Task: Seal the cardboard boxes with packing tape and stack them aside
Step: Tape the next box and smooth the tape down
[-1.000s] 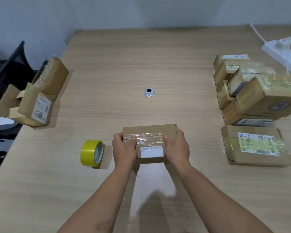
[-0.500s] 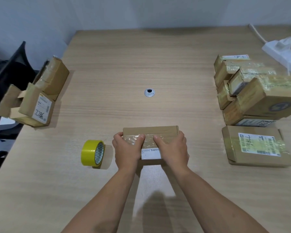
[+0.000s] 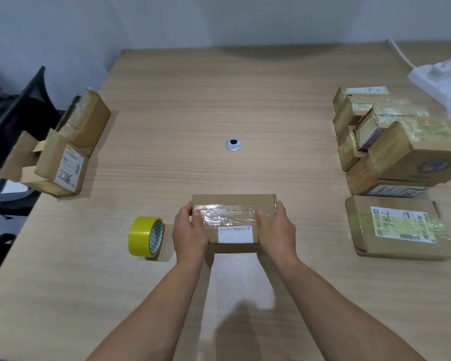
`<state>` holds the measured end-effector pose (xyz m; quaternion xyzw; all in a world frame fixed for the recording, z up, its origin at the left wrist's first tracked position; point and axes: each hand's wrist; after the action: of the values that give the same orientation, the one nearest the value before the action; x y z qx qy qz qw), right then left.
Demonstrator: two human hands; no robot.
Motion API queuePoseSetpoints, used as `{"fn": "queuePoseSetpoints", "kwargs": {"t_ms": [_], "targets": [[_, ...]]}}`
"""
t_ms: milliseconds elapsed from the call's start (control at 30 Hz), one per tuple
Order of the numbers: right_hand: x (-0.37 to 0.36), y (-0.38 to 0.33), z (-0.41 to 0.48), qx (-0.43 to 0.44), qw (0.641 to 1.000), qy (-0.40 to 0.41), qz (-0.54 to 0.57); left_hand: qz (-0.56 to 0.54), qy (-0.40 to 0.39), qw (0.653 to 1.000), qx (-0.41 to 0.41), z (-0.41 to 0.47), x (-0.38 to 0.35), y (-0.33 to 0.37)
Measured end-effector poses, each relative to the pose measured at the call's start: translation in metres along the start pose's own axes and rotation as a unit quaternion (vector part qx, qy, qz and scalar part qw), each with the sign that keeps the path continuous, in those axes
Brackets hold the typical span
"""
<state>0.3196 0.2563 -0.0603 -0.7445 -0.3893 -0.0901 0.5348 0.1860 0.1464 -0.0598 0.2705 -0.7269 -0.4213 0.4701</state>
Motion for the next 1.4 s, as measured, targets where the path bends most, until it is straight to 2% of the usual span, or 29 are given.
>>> {"fn": "queuePoseSetpoints", "kwargs": {"t_ms": [133, 333, 467, 600, 700, 800, 900, 1000, 1067, 1133, 1267, 1400], "targets": [[-0.001, -0.006, -0.007, -0.013, 0.999, -0.008, -0.039, 0.066, -0.061, 0.996, -0.011, -0.006, -0.004, 0.002], [0.002, 0.001, -0.001, 0.004, 1.0, -0.013, -0.013, 0.05, -0.06, 0.997, -0.017, -0.005, -0.004, -0.006], [0.002, 0.007, 0.0, 0.0, 1.0, -0.019, 0.017, -0.035, -0.062, 0.997, 0.033, -0.002, 0.002, -0.014], [-0.003, 0.008, 0.001, -0.016, 0.998, -0.042, 0.035, -0.146, -0.032, 0.986, 0.072, 0.003, 0.01, -0.009], [-0.008, 0.0, 0.0, -0.013, 0.998, -0.056, 0.021, -0.187, -0.001, 0.98, 0.067, 0.008, 0.02, 0.003], [-0.007, -0.016, -0.006, 0.015, 0.998, -0.056, -0.011, -0.139, -0.02, 0.99, 0.0, 0.013, 0.032, 0.016], [-0.002, -0.041, -0.015, 0.075, 0.995, -0.041, 0.041, -0.062, -0.058, 0.991, -0.104, 0.016, 0.041, 0.03], [0.005, -0.069, -0.026, 0.169, 0.981, -0.039, 0.087, -0.003, -0.094, 0.972, -0.215, 0.01, 0.041, 0.048], [0.007, -0.083, -0.031, 0.202, 0.971, -0.055, 0.114, 0.023, -0.114, 0.957, -0.265, 0.003, 0.037, 0.057], [0.006, -0.089, -0.034, 0.201, 0.969, -0.077, 0.119, 0.019, -0.115, 0.959, -0.257, -0.007, 0.03, 0.062], [0.003, -0.082, -0.038, 0.198, 0.973, -0.096, 0.075, -0.06, -0.055, 0.986, -0.147, -0.021, 0.021, 0.065], [0.003, -0.076, -0.04, 0.215, 0.97, -0.095, 0.059, -0.025, -0.005, 0.988, -0.149, -0.027, 0.014, 0.061]]}}
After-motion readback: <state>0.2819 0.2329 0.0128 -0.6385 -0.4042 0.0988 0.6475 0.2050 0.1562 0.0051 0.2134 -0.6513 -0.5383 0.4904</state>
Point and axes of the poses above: each hand's wrist, its own z-axis towards the middle knuckle, its own x-axis out of the back of the hand, y = z × x, and after that the axes turned 3 degrees about -z, right-handed
